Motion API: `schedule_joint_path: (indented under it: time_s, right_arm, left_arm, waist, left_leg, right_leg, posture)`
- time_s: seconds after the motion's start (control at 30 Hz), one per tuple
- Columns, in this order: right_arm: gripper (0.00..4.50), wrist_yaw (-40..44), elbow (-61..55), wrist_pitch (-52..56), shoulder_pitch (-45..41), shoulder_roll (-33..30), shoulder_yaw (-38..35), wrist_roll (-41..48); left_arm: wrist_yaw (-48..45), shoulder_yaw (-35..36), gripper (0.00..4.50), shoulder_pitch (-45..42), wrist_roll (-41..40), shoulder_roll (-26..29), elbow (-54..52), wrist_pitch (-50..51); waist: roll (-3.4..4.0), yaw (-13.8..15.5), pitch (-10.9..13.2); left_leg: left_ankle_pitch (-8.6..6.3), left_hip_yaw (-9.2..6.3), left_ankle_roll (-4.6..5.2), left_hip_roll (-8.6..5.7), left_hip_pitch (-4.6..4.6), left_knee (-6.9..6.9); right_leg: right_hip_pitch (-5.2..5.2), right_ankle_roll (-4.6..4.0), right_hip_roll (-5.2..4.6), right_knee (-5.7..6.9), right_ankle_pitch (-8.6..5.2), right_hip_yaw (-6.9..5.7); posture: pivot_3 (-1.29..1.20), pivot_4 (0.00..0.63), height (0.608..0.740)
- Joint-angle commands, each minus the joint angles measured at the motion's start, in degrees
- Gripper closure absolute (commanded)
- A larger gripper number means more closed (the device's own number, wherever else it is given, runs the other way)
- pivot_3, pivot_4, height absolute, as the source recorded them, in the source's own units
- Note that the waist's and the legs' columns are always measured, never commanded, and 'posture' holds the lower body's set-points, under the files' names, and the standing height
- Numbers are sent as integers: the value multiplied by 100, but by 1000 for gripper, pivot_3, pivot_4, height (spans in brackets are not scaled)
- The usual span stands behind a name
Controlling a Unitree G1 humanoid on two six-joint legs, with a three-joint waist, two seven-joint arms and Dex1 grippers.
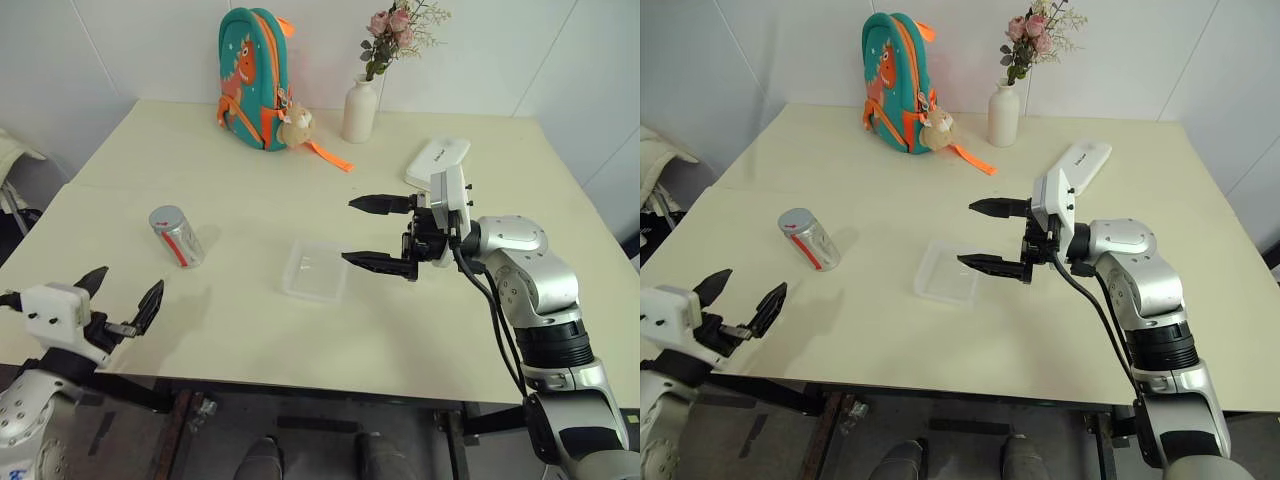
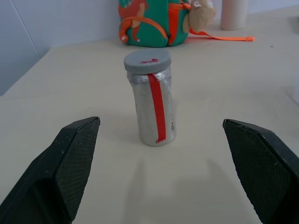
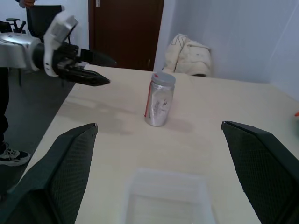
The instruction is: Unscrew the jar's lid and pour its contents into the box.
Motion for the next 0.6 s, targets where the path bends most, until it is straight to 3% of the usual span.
schedule_joint_path:
  time_s: [0.03, 0.23, 0.6]
  right_arm:
    - [26, -167, -230, 48, -141, 109, -62, 108]
    - [26, -395, -242, 12, -148, 347, -28, 21]
    - [26, -830, -535, 84, 36, 546, -35, 30]
  left_arm:
    - [241, -155, 0, -263, 269, -24, 272, -309]
    - [422, -484, 0, -703, 572, -124, 945, -717]
    - [225, -765, 0, -1774, 705, 138, 2526, -1436]
  waist:
    - [-1, -21, -1]
    - [-1, -31, -1]
    - [-1, -2, -1]
  left_leg:
    - [0, 1, 0, 0, 0, 0]
    - [-1, 3, -1, 7, 5, -12]
    - [-3, 3, -3, 6, -2, -14]
  right_leg:
    - [0, 5, 0, 1, 3, 0]
    - [-12, 60, 9, 16, 32, 2]
    - [-18, 64, 8, 15, 34, 1]
  posture:
    - [0, 150, 740]
    - [0, 150, 740]
    - [0, 150, 740]
